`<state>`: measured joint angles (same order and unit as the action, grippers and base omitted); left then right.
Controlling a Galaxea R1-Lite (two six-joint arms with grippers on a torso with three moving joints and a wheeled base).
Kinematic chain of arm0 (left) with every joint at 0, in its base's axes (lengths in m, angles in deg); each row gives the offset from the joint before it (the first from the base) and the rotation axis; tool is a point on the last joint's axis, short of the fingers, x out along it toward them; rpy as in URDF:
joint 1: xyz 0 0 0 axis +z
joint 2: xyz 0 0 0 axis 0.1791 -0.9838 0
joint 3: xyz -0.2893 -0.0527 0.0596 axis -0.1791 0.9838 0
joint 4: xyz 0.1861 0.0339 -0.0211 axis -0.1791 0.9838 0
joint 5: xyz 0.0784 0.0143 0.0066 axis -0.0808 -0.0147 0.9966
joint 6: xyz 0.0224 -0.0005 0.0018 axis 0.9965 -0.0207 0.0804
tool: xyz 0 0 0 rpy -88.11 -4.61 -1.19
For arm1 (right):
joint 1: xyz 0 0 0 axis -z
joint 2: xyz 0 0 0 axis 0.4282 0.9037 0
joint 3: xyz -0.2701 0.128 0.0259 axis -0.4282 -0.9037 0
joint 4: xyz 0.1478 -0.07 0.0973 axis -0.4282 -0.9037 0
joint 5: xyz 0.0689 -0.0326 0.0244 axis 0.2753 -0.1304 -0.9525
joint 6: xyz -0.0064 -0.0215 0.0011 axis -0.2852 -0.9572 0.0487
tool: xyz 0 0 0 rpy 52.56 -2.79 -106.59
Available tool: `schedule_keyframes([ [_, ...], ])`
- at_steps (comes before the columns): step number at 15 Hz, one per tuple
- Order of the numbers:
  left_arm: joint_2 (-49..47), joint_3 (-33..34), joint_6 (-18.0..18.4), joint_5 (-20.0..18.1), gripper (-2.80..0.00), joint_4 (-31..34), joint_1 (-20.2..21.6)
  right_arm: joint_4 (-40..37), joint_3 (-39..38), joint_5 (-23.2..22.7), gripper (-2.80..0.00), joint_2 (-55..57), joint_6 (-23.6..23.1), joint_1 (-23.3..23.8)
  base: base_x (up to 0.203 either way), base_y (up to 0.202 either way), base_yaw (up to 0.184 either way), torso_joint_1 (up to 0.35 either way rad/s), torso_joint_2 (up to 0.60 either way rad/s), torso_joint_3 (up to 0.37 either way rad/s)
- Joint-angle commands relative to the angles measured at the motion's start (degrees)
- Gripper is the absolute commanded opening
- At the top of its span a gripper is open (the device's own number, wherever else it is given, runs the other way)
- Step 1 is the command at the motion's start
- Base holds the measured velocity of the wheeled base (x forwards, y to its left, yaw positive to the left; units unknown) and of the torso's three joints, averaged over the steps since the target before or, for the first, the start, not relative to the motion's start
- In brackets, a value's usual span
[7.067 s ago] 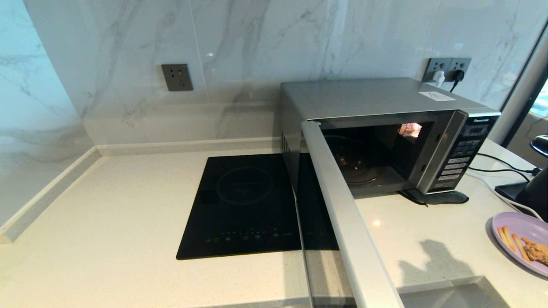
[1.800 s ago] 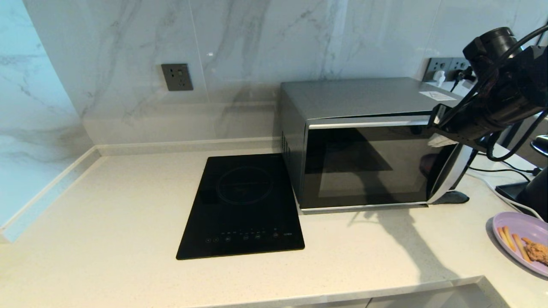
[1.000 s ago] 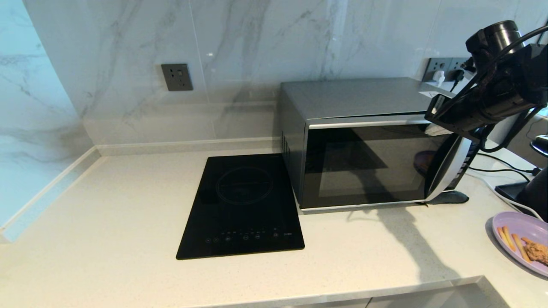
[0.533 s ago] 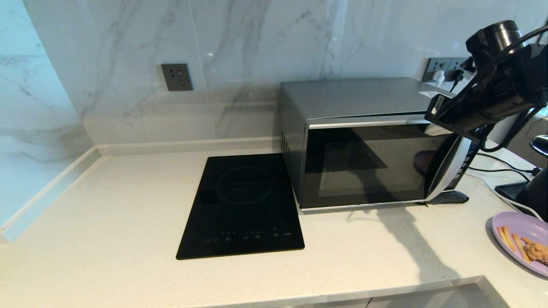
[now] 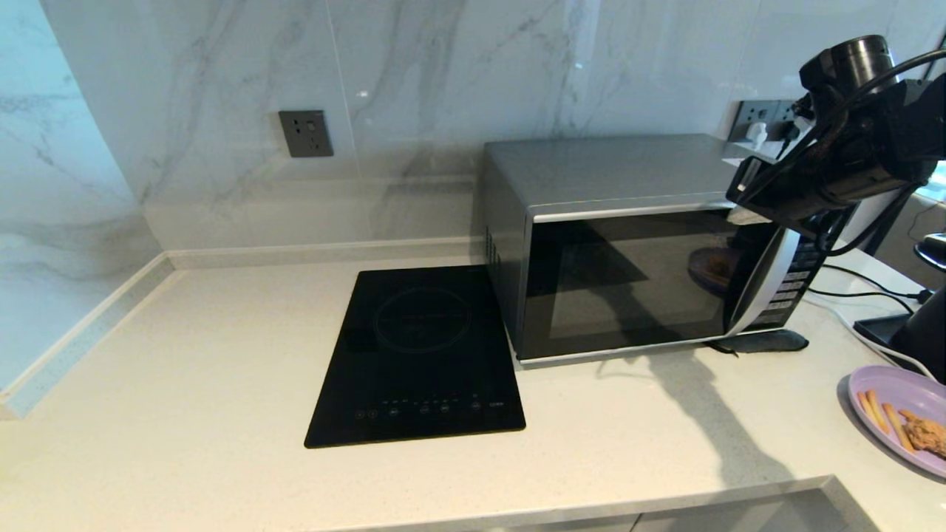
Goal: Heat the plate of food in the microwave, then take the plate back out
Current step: Close the microwave oven
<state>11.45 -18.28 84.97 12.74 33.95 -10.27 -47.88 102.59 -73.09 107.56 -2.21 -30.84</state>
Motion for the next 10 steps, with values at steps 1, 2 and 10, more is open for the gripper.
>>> schedule_keyframes([
  [1,-0.1,0.0,-0.1,0.0,-2.80,0.0,0.0,-0.6,-0.5,0.0,-2.80,0.0,0.2,0.0,0.000,0.000,0.000,0.000,0.00,0.000],
  [2,-0.1,0.0,-0.1,0.0,-2.80,0.0,0.0,-0.6,-1.1,0.0,-2.80,-0.2,0.2,0.0,0.000,0.000,0.000,0.000,0.00,0.000],
  [10,-0.1,0.0,-0.1,0.0,-2.80,0.0,0.0,-0.9,-7.4,0.0,-2.80,-8.0,0.2,-0.1,0.000,0.000,0.000,0.000,0.00,0.000],
])
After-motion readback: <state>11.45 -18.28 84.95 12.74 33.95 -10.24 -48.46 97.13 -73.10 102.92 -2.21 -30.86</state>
